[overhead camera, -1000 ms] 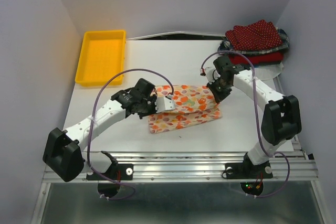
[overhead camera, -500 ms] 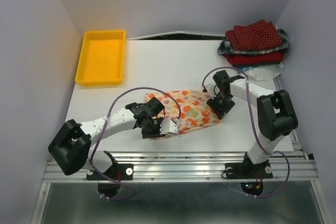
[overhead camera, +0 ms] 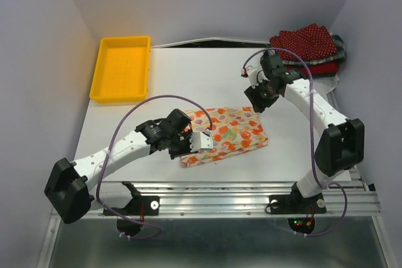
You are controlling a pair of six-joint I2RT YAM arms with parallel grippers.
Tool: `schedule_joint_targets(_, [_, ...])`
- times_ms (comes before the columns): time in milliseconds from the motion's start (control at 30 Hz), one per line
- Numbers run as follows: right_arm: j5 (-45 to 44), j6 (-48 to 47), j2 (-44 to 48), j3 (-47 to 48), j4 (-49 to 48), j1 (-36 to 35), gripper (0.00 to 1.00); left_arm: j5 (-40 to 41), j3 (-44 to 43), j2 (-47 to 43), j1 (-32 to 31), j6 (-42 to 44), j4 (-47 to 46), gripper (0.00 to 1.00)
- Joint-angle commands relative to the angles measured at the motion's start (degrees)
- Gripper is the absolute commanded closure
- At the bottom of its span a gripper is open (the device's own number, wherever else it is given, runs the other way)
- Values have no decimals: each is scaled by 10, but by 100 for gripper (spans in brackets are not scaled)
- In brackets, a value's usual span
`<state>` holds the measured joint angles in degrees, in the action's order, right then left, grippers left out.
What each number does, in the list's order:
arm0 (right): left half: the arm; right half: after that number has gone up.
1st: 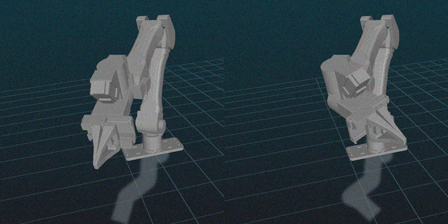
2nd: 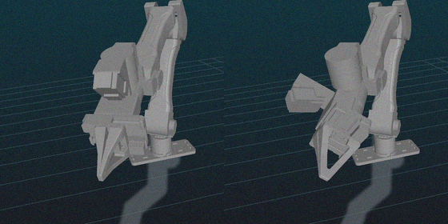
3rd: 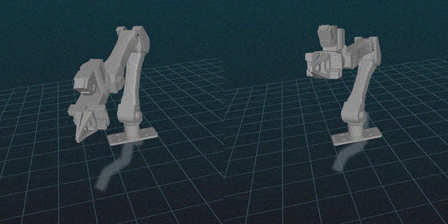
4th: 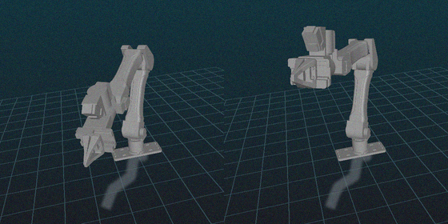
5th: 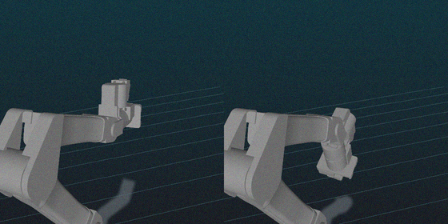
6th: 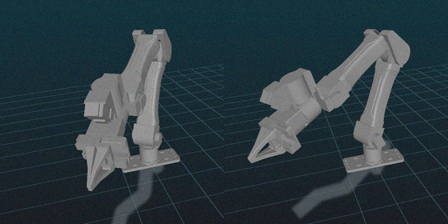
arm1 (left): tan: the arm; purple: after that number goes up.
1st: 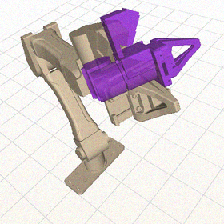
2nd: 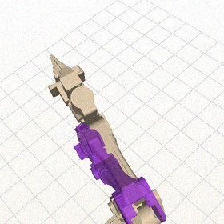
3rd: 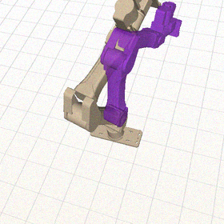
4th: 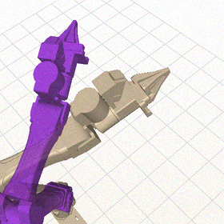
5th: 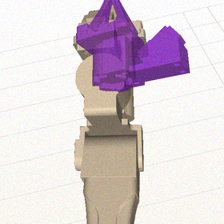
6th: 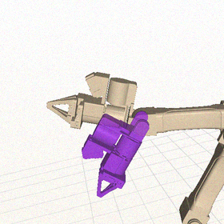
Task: Fold and stack the skirts
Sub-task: Fold the skirt
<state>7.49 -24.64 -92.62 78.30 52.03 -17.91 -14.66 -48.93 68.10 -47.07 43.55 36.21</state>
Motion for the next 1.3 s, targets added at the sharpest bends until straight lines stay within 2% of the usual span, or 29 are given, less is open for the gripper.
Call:
schedule_joint_targets(0, [55, 21, -60, 75, -28, 3, 46, -43, -24, 0, 19, -59, -13, 69])
schedule_joint_targets(133, [77, 23, -132, 129, -61, 3, 52, -74, -3, -10, 3, -74, -24, 73])
schedule_joint_targets(300, [84, 30, -194, 138, -90, 3, 60, -85, -6, 48, -49, -44, 13, 79])
schedule_joint_targets(467, [53, 0, -201, 64, -112, 3, 73, -73, -11, 97, -101, -48, 8, 81])
schedule_joint_targets(500, [42, -12, -197, 49, -113, 3, 79, -68, -10, 114, -112, -51, 1, 82])
schedule_joint_targets(600, [4, -28, -171, -32, -118, 3, 84, -61, -5, 149, -128, -69, -17, 83])
schedule_joint_targets(633, [-2, -30, -159, -32, -118, 3, 86, -59, -5, 158, -128, -74, -24, 84])
schedule_joint_targets(733, [-11, -32, -108, -101, -116, 3, 87, 6, 12, 196, -123, -99, -66, 89])
schedule_joint_targets(800, [-9, -35, -82, -148, -113, 3, 89, 30, 14, 221, -71, -102, -96, 90])
schedule_joint_targets(933, [15, -23, -53, -177, -74, 3, 89, 23, -30, 263, 64, -85, -106, 94])
schedule_joint_targets(1067, [123, -9, -43, -162, -4, -5, 80, 56, -113, 305, 132, -59, -130, 94])
schedule_joint_targets(1167, [245, 39, -45, -148, 11, -56, 72, 55, -196, 375, 182, -74, -147, 91])
schedule_joint_targets(1267, [305, 103, -49, -121, -16, -121, 67, 40, -260, 390, 218, -85, -139, 84])
